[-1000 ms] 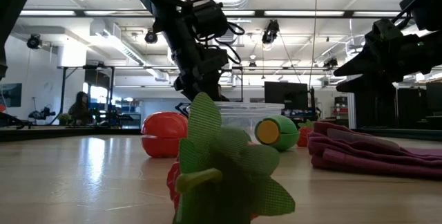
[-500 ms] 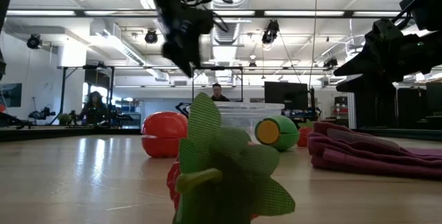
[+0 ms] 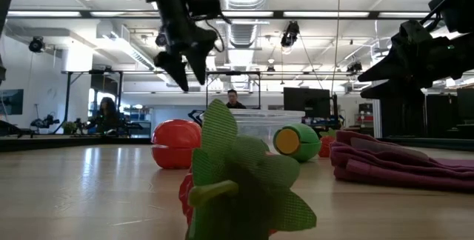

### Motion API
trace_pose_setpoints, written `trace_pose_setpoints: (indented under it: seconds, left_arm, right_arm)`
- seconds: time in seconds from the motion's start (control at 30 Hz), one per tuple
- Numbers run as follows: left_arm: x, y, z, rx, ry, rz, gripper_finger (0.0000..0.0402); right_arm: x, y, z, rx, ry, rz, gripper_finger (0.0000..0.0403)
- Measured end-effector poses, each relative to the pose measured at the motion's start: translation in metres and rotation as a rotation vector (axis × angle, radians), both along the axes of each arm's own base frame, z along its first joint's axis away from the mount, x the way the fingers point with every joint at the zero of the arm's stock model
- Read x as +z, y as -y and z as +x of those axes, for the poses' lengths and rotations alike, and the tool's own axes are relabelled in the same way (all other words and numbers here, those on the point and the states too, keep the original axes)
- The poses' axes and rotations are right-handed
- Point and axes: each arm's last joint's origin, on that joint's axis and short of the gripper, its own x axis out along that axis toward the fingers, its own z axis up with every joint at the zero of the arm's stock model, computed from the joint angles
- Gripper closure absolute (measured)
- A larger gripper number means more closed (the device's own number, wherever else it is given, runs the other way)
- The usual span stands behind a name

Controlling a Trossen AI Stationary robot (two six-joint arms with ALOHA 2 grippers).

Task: Pick and placing Produce into tupperware
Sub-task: Put the bottom pink peach into the transparent bin

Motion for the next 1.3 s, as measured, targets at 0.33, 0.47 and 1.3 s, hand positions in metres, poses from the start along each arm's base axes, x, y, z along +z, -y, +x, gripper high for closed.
trace_pose_setpoints:
  seconds: [0.33,0.47,1.3]
  left_arm:
    - [-0.015,-0.007,-0.001,-0.233,-0.005,-0.103,0.0178]
    - [-0.024,0.032,0.001,-0.393,-0.151,-0.127,0.0185]
    - [-0.078,0.144,0.013,-0.776,-0.176,0.018,0.0139]
  right_arm:
    - [0.000,0.000,0.000,-0.001,0.004,0.003,0.0184]
    - [0.000,0.000,0.000,-0.001,0.004,0.003,0.0184]
    - [-0.001,0.000,0.000,-0.001,-0.006,0.004,0.0184]
